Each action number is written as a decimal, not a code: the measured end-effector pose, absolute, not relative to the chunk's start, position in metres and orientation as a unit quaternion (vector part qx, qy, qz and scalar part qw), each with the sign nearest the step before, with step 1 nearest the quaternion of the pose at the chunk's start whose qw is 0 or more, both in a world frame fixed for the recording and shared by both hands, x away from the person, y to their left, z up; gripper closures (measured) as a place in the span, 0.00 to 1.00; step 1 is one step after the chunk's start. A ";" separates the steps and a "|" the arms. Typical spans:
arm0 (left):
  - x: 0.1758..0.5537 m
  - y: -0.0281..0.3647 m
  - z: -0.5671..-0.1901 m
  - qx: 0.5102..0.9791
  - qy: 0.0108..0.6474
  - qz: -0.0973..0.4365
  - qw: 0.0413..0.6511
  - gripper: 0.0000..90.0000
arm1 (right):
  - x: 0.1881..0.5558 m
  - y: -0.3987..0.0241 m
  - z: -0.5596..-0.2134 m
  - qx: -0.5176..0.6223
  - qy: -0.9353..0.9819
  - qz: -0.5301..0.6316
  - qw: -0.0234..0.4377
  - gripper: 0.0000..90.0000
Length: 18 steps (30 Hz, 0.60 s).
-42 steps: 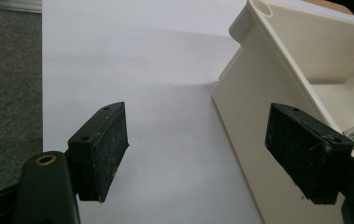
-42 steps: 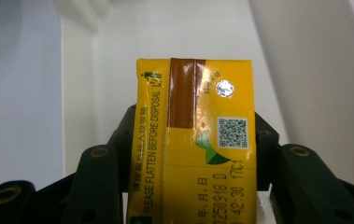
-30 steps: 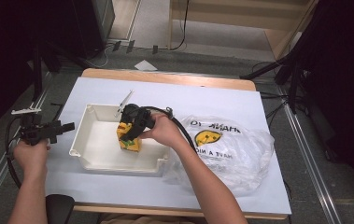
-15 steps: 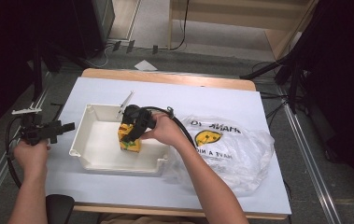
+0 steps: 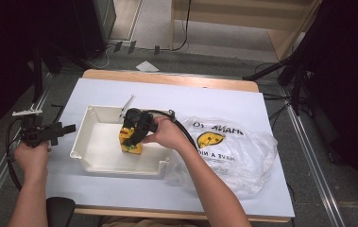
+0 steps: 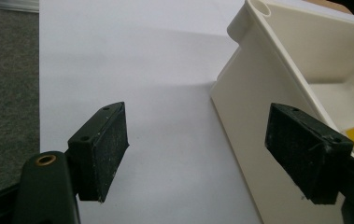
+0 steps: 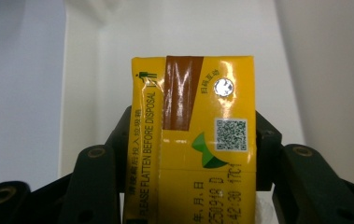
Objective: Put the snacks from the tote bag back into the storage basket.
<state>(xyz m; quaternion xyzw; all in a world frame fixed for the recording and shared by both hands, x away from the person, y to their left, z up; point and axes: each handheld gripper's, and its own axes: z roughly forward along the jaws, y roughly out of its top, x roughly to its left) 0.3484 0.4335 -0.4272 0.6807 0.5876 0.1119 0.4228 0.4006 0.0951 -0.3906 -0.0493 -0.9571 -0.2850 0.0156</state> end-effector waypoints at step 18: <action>0.349 0.433 -0.427 0.681 0.588 0.112 0.422 0.25 | 0.400 0.096 -0.391 -0.050 -0.957 -0.285 0.014 0.58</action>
